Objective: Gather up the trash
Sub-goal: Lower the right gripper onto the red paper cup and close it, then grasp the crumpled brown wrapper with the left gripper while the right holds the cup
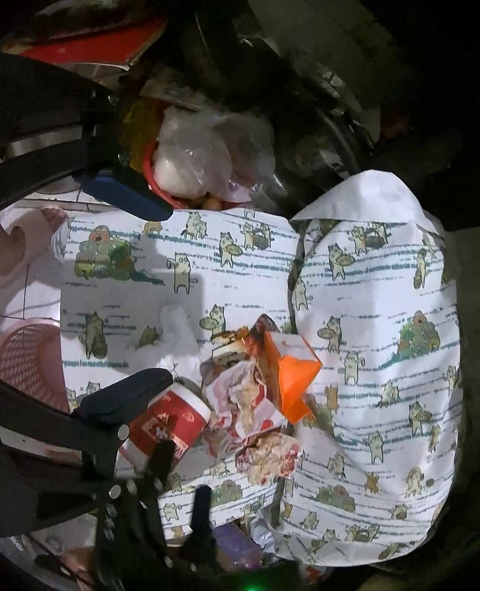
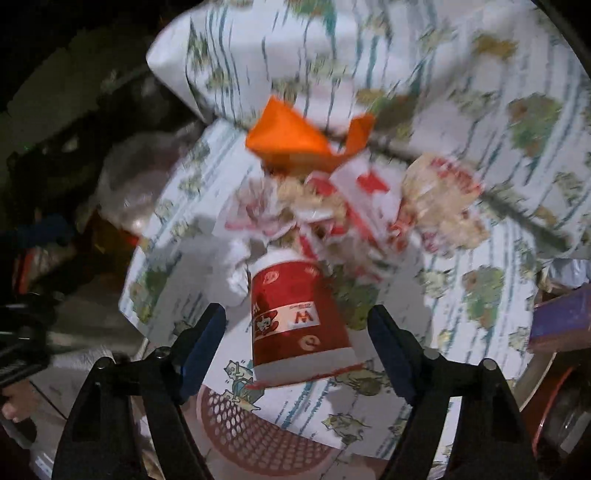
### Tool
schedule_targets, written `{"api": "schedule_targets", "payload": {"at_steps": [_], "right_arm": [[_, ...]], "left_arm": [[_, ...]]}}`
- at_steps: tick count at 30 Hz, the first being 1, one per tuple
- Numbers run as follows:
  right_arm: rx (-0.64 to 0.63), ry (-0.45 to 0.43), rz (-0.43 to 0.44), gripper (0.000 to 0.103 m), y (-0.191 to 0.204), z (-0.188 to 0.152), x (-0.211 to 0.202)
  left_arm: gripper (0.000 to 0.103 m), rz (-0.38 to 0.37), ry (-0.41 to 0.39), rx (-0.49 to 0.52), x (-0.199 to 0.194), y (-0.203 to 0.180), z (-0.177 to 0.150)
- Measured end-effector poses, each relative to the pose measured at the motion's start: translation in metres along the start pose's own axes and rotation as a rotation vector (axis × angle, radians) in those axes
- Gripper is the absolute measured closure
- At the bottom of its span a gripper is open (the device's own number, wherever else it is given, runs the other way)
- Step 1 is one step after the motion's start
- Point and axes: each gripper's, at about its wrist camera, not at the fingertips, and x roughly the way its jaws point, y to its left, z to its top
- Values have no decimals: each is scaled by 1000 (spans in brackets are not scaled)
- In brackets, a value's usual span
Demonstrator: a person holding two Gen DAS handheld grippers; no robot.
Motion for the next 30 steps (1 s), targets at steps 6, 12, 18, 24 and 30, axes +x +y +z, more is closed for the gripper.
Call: {"api": "schedule_targets", "payload": {"at_steps": [6,12,18,24,30], "right_arm": [[1,126,-62,27,-1,-4,43],[19,137,-72,33,-1,-5,46],[27,88,-62,33,-6,-4,18],[94,10,-58,33,-27,-11,-18],[109,-30,-92,33,-42,-10,-30]], "left_arm": [[19,22,35,-21,19,9,6],[11,37,104,-63,51,19,14],[11,-92,206,-130,85,21,30],[11,-206,322,-126,125,-2,49],[11,-145,412,-16,157,-33,40]]}}
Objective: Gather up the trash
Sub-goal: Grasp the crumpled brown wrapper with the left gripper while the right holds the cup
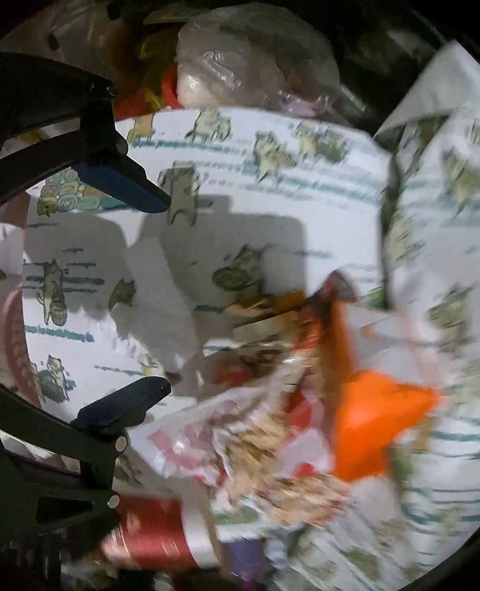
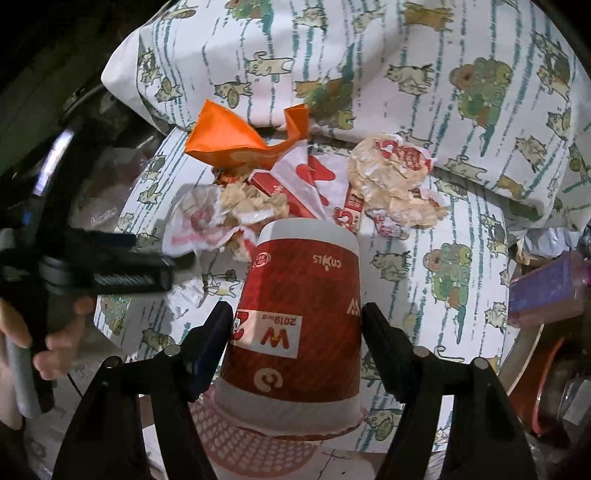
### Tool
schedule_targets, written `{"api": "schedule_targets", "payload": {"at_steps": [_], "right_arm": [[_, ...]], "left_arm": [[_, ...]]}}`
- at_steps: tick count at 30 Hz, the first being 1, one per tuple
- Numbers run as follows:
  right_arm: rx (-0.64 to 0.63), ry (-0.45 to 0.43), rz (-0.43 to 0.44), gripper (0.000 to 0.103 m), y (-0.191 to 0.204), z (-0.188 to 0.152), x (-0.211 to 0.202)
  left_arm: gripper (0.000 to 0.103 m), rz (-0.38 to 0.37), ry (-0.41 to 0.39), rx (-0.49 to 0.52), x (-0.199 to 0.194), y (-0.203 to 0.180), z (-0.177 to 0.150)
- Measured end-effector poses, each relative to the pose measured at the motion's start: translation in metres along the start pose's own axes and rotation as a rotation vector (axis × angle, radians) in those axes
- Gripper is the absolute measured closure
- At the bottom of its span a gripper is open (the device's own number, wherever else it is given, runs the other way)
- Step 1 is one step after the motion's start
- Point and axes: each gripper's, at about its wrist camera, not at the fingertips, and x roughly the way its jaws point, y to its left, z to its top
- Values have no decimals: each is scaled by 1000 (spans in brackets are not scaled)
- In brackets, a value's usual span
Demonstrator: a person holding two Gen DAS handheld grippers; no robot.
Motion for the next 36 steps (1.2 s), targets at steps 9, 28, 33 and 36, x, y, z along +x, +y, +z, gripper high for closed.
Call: {"api": "schedule_targets", "payload": {"at_steps": [9,28,33,36], "right_arm": [[25,1,-13,33,-10,1,6],[99,-141,10,33,-28,12,-46],[139,-143,6,33,-40,15,-47],[158,-142,1,33,-48,17,-47]], "left_arm": [[47,45,15,-37,16,-4,-3],[64,-59,-323,-21,-84,16,-17],[27,-133,-168,-31,-38,9,-17],[26,-155,-118,57,-27,-15,-18]]}}
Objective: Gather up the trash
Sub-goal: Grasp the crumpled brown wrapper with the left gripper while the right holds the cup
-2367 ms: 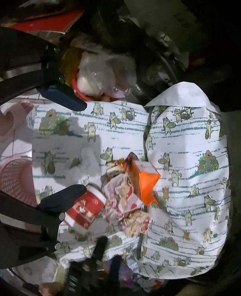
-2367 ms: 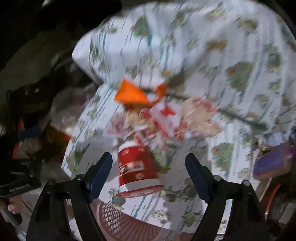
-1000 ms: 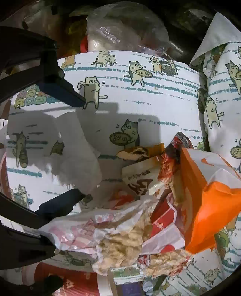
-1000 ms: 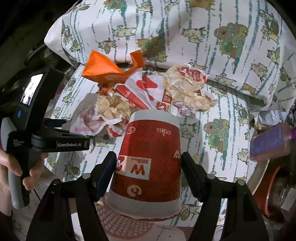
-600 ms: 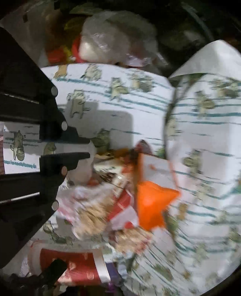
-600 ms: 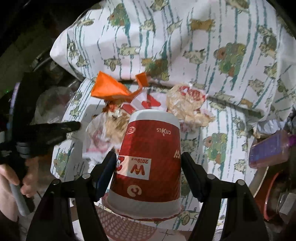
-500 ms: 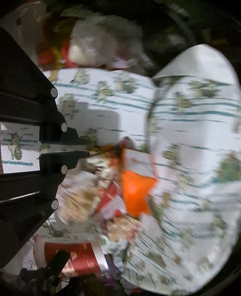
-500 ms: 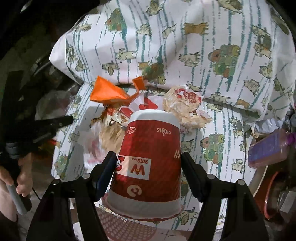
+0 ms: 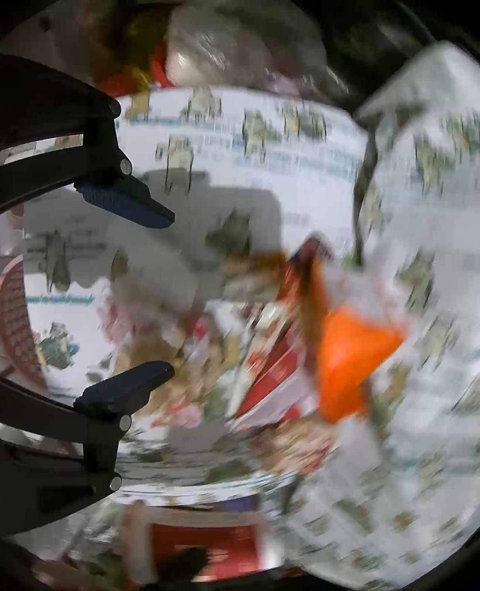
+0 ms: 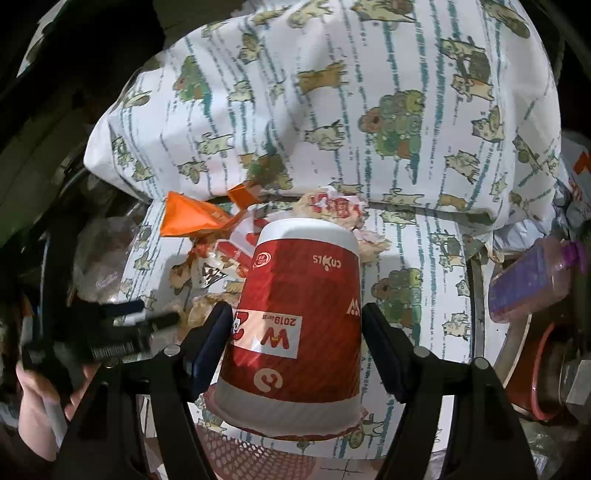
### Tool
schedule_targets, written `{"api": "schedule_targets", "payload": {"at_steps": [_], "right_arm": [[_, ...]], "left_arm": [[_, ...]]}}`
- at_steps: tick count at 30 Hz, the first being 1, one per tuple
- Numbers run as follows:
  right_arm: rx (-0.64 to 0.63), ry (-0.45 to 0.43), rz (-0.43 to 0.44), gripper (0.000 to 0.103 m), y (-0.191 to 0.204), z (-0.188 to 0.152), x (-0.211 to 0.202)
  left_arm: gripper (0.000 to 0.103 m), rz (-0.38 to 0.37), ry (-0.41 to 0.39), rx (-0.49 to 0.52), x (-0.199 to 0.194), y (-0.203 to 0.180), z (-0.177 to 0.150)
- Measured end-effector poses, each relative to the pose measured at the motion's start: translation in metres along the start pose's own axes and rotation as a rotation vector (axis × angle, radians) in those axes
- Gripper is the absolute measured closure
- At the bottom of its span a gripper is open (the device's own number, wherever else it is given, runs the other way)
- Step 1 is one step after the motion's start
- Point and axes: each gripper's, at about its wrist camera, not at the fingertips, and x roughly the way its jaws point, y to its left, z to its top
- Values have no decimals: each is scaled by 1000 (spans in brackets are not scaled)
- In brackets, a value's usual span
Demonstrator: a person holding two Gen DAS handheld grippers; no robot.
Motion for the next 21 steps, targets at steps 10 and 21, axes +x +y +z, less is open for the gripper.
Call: {"api": "schedule_targets", "payload": {"at_steps": [10,21], "right_arm": [[28,16,-26,32,-17,1,4],[13,38,-56,32,-21,-2,18]], "left_arm": [[16,120,61,173,33,-59,1],[20,114,56,163,48,-64,5]]}}
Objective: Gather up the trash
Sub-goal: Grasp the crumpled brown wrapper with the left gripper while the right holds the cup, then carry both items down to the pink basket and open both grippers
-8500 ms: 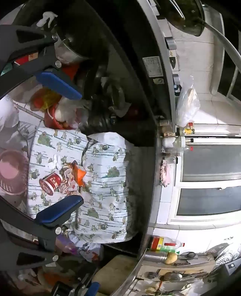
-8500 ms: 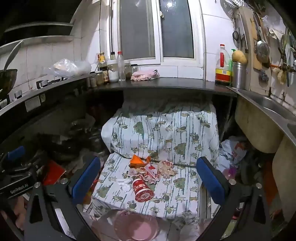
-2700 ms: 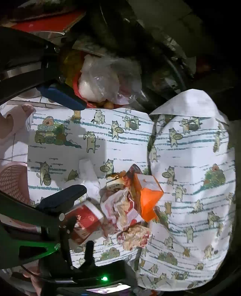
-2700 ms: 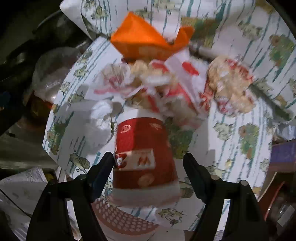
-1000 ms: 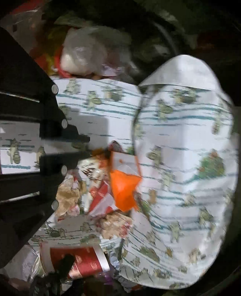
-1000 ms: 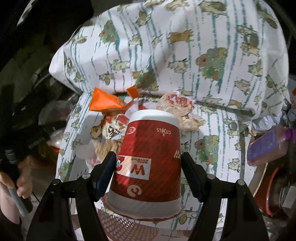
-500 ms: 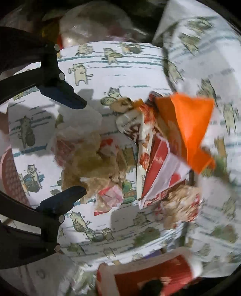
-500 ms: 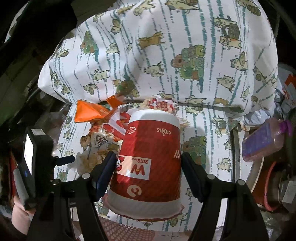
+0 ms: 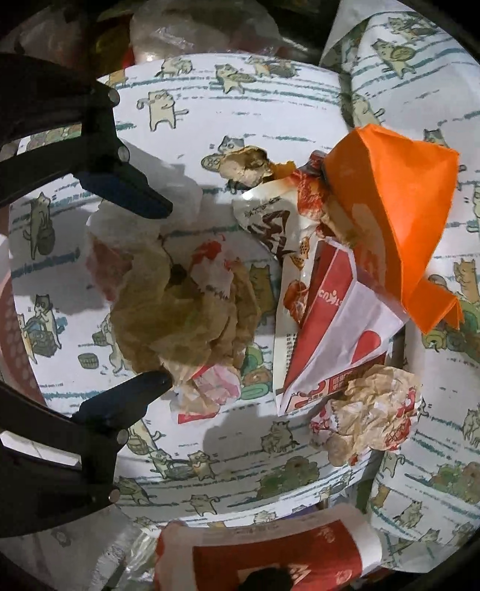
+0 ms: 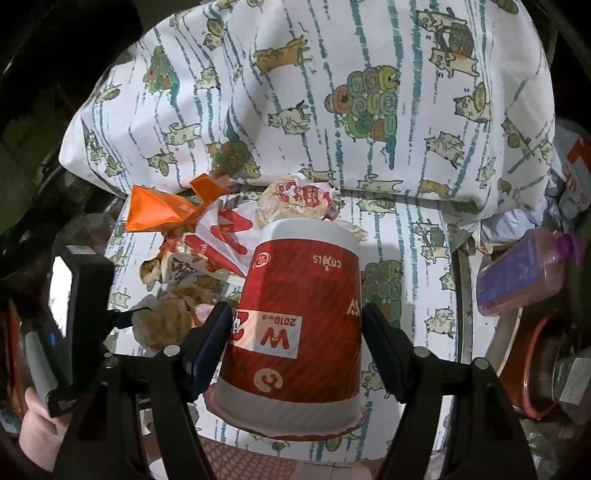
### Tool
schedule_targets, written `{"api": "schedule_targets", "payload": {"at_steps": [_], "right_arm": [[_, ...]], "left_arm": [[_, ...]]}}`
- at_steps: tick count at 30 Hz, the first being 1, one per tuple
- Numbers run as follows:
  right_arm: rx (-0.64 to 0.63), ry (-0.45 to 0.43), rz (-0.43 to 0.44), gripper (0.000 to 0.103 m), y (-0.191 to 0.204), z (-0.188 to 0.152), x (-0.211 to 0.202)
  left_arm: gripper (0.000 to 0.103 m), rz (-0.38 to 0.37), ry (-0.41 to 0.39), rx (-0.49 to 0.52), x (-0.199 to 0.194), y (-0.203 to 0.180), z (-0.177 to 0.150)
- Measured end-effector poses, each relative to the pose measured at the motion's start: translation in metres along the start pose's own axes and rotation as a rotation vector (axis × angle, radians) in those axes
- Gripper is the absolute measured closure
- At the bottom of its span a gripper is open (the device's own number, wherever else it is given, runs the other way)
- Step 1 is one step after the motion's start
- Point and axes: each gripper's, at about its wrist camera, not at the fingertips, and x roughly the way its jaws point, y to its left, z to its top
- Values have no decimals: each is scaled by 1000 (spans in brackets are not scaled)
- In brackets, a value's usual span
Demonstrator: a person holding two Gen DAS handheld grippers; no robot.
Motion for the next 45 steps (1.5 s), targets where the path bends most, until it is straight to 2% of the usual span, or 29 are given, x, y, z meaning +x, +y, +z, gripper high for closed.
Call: {"api": "schedule_targets", "payload": {"at_steps": [2,6,7,14,20,28,32,35,40,44,45], "right_arm": [[-3,5,-4,33,1,0,3],[-17,-10,-25,33,4,0,3],[-23,-13,-27,33,5,1,2],[-24,-30,-22,33,9,1,-2],[-27,-36,-29,33,9,1,-2],[-29,-75,-13,32,10,-1,-12],[-43,-123,24,32,13,-3,-29],[-54,-170,49,32,16,-6,-46],[-96,-218,141,33,27,-22,-81],[-149,-262,146,32,47,-42,-115],[-152,-260,168,32,50,-49,-122]], "left_arm": [[35,0,-16,2,-3,-1,-4],[54,-26,-75,-36,-18,7,-6],[65,-30,-90,-48,-22,10,-6],[81,-34,-168,-65,-45,19,-3],[82,-60,-285,-55,-79,20,-3],[82,-179,-430,-132,-127,40,-4],[82,-191,-530,-112,-155,44,-10],[82,-179,-571,-115,-172,46,-16],[82,-153,-615,-87,-207,42,-47],[82,-70,-580,-134,-235,38,-90],[82,-89,-595,-129,-247,34,-106]]}}
